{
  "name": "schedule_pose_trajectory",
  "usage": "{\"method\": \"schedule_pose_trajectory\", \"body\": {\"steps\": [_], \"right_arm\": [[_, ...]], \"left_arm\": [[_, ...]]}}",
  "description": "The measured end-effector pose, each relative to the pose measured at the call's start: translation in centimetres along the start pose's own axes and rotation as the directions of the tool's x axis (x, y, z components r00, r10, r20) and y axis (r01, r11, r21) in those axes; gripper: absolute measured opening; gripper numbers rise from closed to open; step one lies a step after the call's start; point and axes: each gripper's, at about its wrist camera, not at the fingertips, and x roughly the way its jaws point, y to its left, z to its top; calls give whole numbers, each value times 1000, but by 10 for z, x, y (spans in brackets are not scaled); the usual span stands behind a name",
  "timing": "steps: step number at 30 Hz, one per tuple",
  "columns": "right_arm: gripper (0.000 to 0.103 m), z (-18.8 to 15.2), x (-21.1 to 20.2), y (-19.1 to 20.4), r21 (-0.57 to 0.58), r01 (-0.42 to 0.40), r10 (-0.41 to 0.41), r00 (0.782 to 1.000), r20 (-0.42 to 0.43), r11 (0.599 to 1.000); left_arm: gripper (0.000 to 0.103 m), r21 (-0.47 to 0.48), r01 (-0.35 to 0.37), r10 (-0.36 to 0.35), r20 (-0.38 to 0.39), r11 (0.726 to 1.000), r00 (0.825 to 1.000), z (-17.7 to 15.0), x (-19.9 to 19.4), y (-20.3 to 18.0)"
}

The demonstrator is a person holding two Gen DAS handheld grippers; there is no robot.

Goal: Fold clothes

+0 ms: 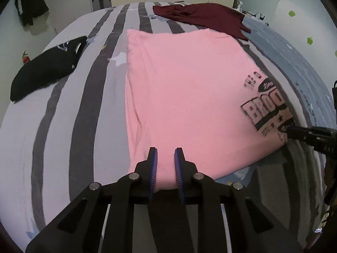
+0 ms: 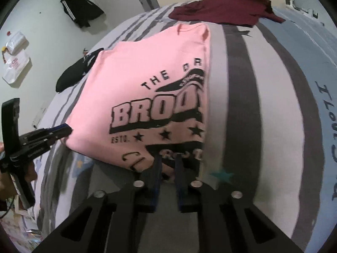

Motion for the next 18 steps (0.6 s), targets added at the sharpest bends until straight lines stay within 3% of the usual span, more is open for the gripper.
{"method": "schedule_pose_trajectory", "body": {"steps": [2,6,11,15,18], "right_arm": [[13,11,-3,6,-14,7,-7,1000,20,1000],[13,47,2,13,-32,16,-14,996,88,999],[13,94,27,6,-18,47,-44,987,156,999],[13,116,51,-5,-6,79,-77,984,160,997],[11,108,69,-19,38,78,-82,988,130,996]], "left_arm": [[16,-13,10,-10,34,1000,999,15,-3,0],[16,-7,3,-2,99,1000,995,58,16,5],[16,-65,-19,29,153,998,988,111,48,29],[16,-84,-70,79,110,994,991,122,86,52],[20,-104,-59,67,73,993,995,118,105,67]]}}
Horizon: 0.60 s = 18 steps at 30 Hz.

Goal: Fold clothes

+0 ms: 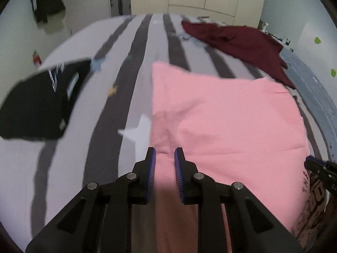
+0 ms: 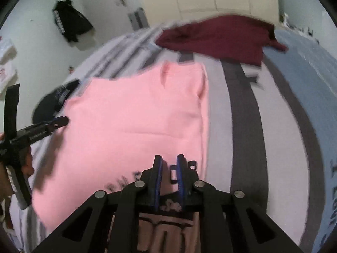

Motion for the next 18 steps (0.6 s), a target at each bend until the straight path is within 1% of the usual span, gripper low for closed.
{"method": "schedule_pose_trajectory", "body": {"steps": [2,4,5,6,8,11,14,16,18], "right_arm": [[9,-2,0,-3,8,-9,9,1000,4,1000],[9,0,-3,-4,12,-8,7,1000,6,1000],[9,3,-5,-3,14,4,-4,1000,8,1000],[14,7,-8,-2,17,5,-5,1000,18,1000],[14,17,-12,0,22,-7,7,999,43,1000],[14,37,-6,3,16,-17,16,997,69,1000],[14,55,8,4,3,-17,17,996,84,1000],[14,61,21,2,1,-14,14,997,77,1000],[15,61,34,-3,6,-11,10,998,64,1000]], "left_arm": [[20,16,7,-7,4,1000,1000,2,-2,0],[20,31,11,-12,25,999,1000,7,-9,-1],[20,30,23,-24,38,999,999,11,-13,-1],[20,29,35,-36,49,999,998,16,-15,-1],[20,33,34,-36,58,999,998,25,-12,-2],[20,34,22,-24,45,999,999,35,7,1],[20,23,26,-27,11,999,1000,35,27,4],[20,27,34,-34,5,999,999,31,34,4],[20,23,38,-38,4,999,999,31,35,5]]}}
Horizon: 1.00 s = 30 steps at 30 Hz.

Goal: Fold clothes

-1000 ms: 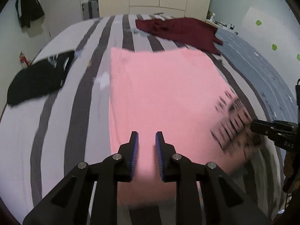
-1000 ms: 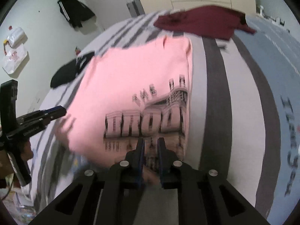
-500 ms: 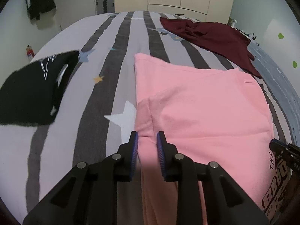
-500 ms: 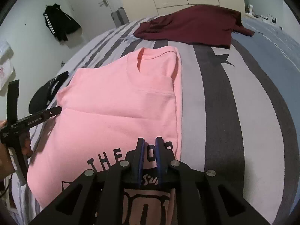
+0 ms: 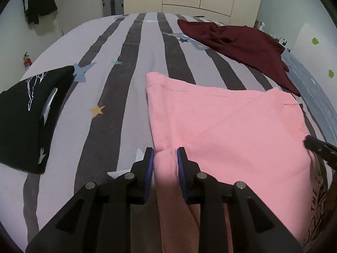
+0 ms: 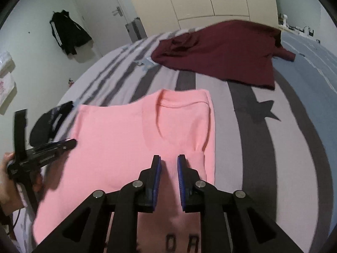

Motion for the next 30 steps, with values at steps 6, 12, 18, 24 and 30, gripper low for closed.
{"method": "schedule_pose_trajectory", "body": {"steps": [6,12,18,24,30], "right_arm": [[13,1,-1,-12,30,11,-12,1000,12,999],[25,-6,-41,-35,97,50,-50,999,5,994],[63,-51,-102,-27,88,0,4,999,-51,996],[64,-111,-128,-17,120,-11,26,991,-131,993],[64,-142,-134,-26,172,-24,48,989,-139,985]], "left_arm": [[29,-40,1,0,17,999,1000,4,-21,6],[42,-86,33,-29,43,996,999,-15,-76,16],[49,-136,56,-60,-25,989,998,-79,-134,17],[53,-165,55,-71,-91,985,993,-134,-155,3],[54,-176,83,-100,-89,981,991,-159,-153,-10]]}}
